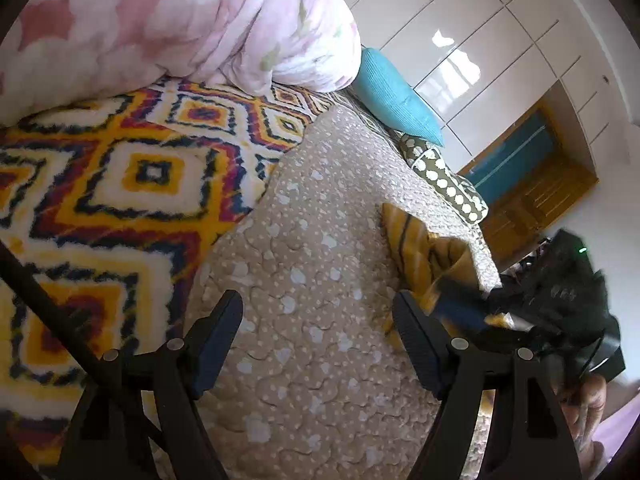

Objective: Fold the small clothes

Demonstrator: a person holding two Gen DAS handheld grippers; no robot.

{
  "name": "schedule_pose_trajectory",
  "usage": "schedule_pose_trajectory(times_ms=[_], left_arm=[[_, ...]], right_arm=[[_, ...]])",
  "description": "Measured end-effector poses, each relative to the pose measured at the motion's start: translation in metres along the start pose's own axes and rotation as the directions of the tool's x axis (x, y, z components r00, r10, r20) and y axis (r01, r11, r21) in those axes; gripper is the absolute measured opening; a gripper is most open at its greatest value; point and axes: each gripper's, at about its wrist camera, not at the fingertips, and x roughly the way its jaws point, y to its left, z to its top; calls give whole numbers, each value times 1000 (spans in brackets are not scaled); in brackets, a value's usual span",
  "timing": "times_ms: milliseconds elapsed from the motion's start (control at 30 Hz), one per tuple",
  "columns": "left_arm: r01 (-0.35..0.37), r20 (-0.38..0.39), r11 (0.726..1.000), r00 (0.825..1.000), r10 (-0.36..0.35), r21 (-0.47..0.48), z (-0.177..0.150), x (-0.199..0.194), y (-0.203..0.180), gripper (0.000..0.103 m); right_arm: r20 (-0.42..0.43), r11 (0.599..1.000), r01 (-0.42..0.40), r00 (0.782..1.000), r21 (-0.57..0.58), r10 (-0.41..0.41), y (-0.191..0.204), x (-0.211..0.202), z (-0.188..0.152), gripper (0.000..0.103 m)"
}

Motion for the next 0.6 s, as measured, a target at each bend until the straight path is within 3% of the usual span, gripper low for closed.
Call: schedule_pose_trajectory(times_ms=[100,267,333,400,533,600], left_arm=[[-15,2,1000,1000,15,4,1,-1,2,76],[-8,-1,1000,1000,8,-21,2,-2,3,76],[-15,-4,1000,1000,15,-12,1,-1,0,76],[-10,-9,1000,1000,10,-1,0,1,-4,76],[-4,-19,1000,1000,4,23,-3,4,-11,76],[-8,-22,999,1000,8,37,-4,7,-14,76]], right_arm=[[-67,998,31,997,-59,-35,3,11,-14,29],[34,968,55,998,-245,-49,25,-32,-29,29],[103,951,118,990,-286,-92,31,-51,-26,29],[177,922,250,963,-294,-205,31,-57,-16,29],[259,830,488,867,-272,-425,14,-41,15,27],[253,797,535,842,-279,-476,10,-22,31,27]])
